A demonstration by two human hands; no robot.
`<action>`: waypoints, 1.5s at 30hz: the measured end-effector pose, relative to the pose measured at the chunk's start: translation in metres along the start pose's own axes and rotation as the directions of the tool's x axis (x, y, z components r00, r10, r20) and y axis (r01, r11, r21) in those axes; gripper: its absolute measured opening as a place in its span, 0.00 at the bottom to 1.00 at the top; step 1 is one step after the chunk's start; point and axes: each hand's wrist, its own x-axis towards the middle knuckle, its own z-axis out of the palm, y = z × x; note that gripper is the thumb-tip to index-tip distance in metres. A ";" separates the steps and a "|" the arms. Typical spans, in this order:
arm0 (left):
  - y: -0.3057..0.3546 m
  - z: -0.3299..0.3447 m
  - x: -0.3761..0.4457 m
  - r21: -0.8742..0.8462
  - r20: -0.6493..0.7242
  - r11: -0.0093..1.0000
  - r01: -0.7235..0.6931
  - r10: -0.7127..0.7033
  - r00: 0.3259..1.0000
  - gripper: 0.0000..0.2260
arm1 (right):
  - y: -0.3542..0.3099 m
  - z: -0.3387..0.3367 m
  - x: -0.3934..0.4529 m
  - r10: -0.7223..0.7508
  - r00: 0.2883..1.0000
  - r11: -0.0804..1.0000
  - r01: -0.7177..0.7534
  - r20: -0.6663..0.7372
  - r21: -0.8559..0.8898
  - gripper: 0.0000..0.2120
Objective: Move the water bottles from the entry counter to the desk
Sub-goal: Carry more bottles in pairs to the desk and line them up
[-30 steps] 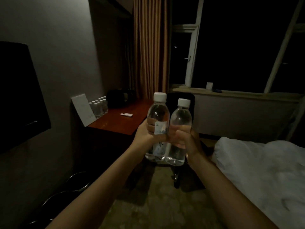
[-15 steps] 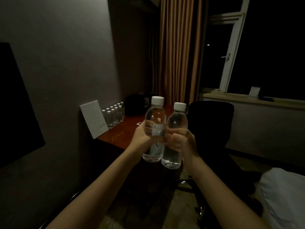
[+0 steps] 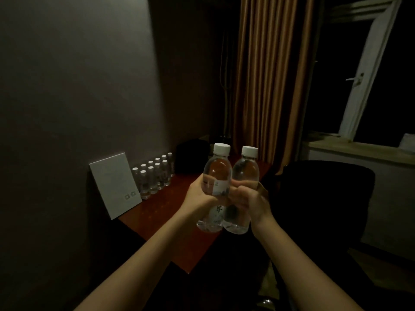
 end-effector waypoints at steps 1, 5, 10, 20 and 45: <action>-0.007 0.003 0.019 0.011 -0.028 1.000 0.000 0.000 1.000 0.21 | 0.001 -0.002 0.022 -0.005 1.000 1.000 0.006 0.023 -0.002 0.12; -0.032 0.008 0.088 0.029 -0.123 0.999 0.026 -0.023 0.992 0.20 | 0.003 -0.008 0.108 -0.020 0.994 0.999 0.023 0.108 -0.024 0.15; -0.057 0.002 0.156 0.069 -0.230 0.996 0.058 -0.040 0.972 0.19 | 0.010 0.001 0.198 0.019 0.974 1.000 -0.016 0.225 -0.016 0.17; -0.128 -0.048 0.297 0.152 -0.351 0.982 0.111 -0.051 0.935 0.19 | 0.066 0.065 0.370 0.054 0.937 0.994 -0.016 0.344 -0.112 0.11; -0.285 -0.147 0.578 -0.029 -0.699 0.929 0.369 -0.283 0.657 0.26 | 0.196 0.211 0.718 0.289 0.781 0.937 -0.111 0.554 -0.331 0.21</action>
